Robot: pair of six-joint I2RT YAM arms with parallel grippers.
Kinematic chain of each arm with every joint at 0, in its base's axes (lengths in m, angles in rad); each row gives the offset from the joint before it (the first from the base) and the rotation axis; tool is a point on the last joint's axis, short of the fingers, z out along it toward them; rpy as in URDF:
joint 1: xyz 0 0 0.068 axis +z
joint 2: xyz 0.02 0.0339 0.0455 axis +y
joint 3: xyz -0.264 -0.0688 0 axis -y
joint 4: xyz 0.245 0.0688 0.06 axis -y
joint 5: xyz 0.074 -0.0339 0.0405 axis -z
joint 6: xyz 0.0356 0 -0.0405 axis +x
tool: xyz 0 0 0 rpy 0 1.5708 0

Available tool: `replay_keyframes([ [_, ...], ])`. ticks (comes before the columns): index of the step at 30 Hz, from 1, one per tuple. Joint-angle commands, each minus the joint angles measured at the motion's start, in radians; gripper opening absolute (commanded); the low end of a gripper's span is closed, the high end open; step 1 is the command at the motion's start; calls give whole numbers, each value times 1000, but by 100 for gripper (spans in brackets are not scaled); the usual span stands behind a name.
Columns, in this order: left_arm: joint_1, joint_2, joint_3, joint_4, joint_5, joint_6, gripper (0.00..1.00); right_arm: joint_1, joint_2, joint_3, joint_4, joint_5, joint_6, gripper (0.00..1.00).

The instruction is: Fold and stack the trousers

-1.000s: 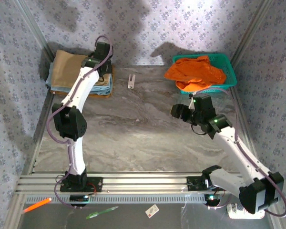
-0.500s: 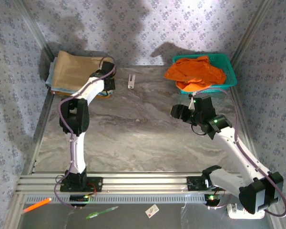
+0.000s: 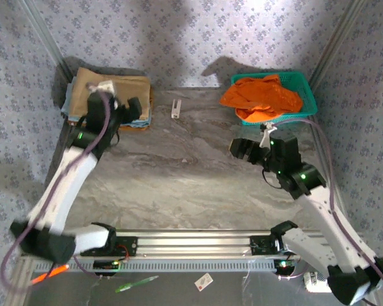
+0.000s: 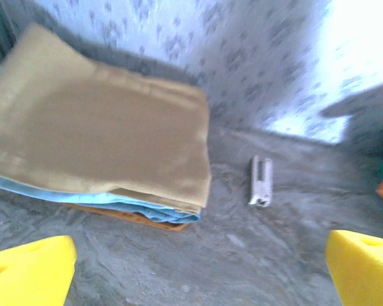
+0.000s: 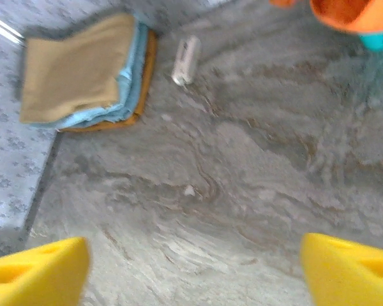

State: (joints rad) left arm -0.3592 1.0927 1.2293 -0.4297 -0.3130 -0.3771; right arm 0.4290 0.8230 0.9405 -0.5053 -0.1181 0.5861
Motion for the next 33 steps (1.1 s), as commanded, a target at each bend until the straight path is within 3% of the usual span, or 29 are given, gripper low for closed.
replay_keyframes([
  [1, -49, -193, -224, 43, -136, -89, 100, 35, -67, 11, 31, 215, -29, 100],
  [3, -56, -300, -357, 60, -186, -178, 100, 39, -77, -51, 55, 420, -60, 100],
  [5, -57, -394, -525, 165, -212, -174, 100, 26, -63, -106, 34, 606, -27, 100],
  [8, -57, -518, -773, 461, -207, -42, 100, -43, -78, -208, 167, 670, -80, 100],
  [11, -52, -545, -953, 782, -212, 104, 100, -94, -122, -383, 484, 595, -309, 100],
  [15, -1, -439, -944, 788, -212, 189, 100, -169, -144, -552, 757, 446, -515, 100],
  [17, 40, -374, -970, 875, -164, 208, 100, -212, -124, -565, 753, 379, -585, 100],
  [20, 84, -289, -1021, 1033, -137, 254, 100, -240, -78, -580, 763, 402, -636, 100],
  [22, 117, -237, -1020, 1055, -103, 295, 100, -258, -60, -597, 788, 455, -624, 100],
  [29, 225, -47, -1059, 1278, -7, 315, 100, -358, -49, -671, 883, 357, -593, 100],
  [33, 263, 43, -1025, 1270, 65, 361, 100, -393, -36, -712, 912, 313, -609, 100],
])
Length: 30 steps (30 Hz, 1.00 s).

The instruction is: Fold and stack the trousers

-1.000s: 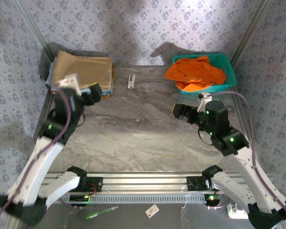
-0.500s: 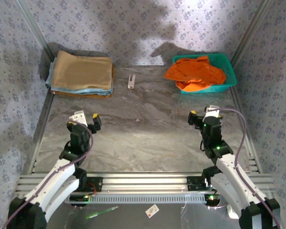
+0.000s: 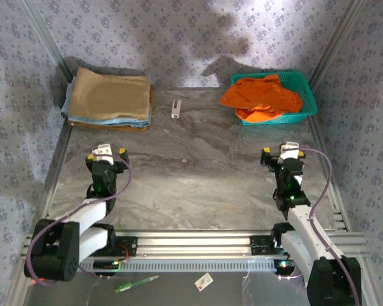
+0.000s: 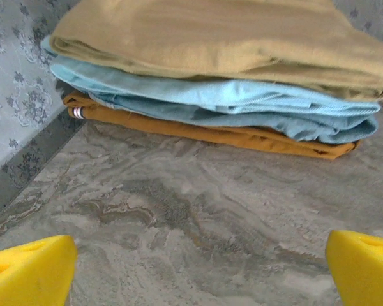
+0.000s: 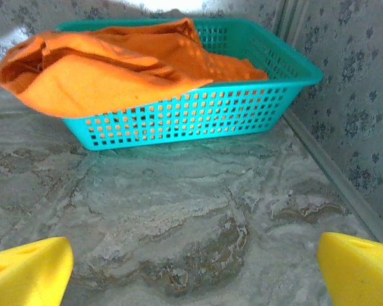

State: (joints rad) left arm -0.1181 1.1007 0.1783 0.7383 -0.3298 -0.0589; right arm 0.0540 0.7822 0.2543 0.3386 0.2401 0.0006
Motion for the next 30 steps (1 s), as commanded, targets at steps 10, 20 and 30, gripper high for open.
replay_keyframes([
  [10, 93, 464, 86, 421, 156, 41, 99, -101, 91, -70, 164, -170, -1, 100],
  [20, 126, 437, 227, 101, 220, 18, 100, -123, 461, 10, 415, -241, 50, 100],
  [30, 127, 433, 230, 87, 221, 18, 100, -142, 686, 12, 646, -186, 58, 100],
])
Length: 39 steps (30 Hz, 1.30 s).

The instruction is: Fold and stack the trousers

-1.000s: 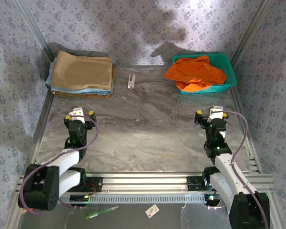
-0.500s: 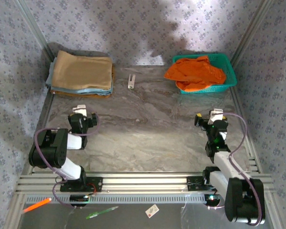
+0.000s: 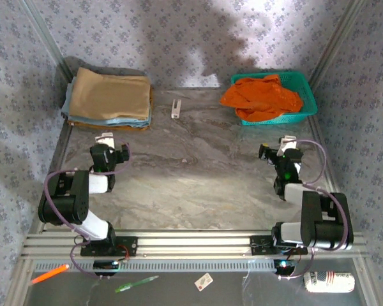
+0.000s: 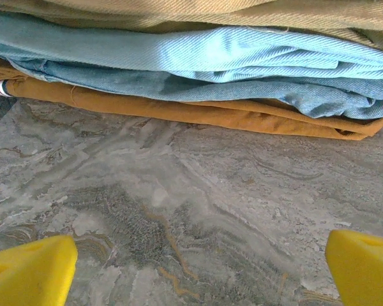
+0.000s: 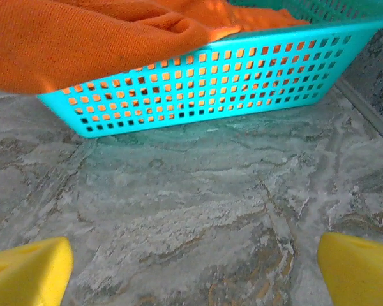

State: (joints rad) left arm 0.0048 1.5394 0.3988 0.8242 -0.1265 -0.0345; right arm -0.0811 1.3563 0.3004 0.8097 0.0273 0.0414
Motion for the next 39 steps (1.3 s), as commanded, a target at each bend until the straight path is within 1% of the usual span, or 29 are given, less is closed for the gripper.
replay_keyframes([
  [1, 4, -5, 9, 1, 17, -7, 100, -2, 159, -12, 194, 5, 3, 100],
  [2, 4, -5, 8, 1, 19, -7, 100, 6, 167, 47, 95, -34, -23, 100],
  [3, 3, -5, 9, 1, 18, -6, 100, 22, 155, 110, -52, -34, -52, 100],
  [4, 4, -5, 9, 1, 17, -7, 100, 52, 171, 92, 2, 12, -69, 100],
  [5, 4, -5, 9, 1, 18, -7, 100, 54, 168, 101, -17, 22, -66, 100],
  [6, 4, -5, 9, 1, 18, -7, 100, 43, 164, 101, -27, 3, -62, 100],
  [16, 4, -5, 10, 1, 18, -6, 100, 55, 165, 95, -14, 23, -69, 100],
  [39, 4, -4, 12, -7, 24, -6, 99, 56, 164, 95, -12, 23, -69, 100],
])
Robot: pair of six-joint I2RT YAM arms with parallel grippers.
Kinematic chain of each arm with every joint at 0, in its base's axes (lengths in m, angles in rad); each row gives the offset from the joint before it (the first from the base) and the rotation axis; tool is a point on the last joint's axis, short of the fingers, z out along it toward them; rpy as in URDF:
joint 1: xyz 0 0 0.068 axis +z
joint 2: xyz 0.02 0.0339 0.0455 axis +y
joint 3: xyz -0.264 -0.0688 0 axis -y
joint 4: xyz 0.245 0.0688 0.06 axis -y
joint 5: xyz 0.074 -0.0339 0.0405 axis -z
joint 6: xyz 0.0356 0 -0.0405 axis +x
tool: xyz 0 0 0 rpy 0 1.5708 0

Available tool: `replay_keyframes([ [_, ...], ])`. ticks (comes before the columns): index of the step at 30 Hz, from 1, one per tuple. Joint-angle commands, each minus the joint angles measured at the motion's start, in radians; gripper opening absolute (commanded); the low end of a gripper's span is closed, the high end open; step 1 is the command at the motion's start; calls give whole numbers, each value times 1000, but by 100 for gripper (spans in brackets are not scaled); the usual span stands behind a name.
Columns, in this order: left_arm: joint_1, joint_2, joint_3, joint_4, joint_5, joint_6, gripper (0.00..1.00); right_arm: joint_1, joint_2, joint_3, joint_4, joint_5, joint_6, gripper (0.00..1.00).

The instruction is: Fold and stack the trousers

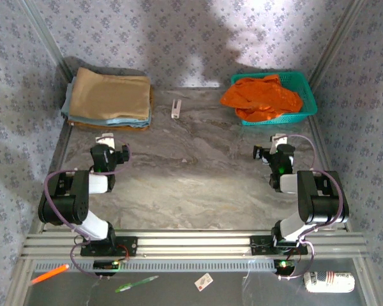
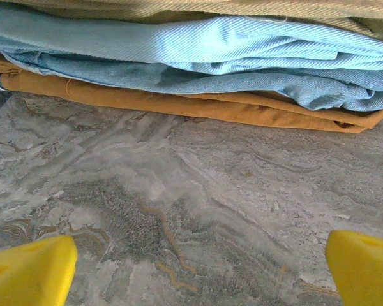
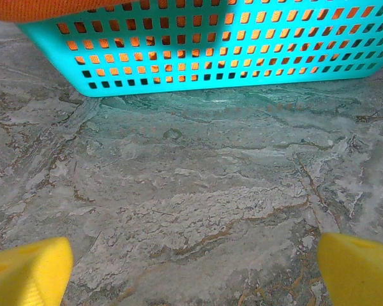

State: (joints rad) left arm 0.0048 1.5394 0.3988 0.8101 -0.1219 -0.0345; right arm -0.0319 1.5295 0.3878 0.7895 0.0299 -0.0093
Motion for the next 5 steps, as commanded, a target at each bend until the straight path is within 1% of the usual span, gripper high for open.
replay_keyframes([
  [1, 5, -3, 12, 8, 19, -6, 100, 6, -9, 7, 8, 20, -18, 100],
  [5, 3, -5, 11, 12, 16, -4, 100, 6, -10, 8, 8, 19, -18, 100],
])
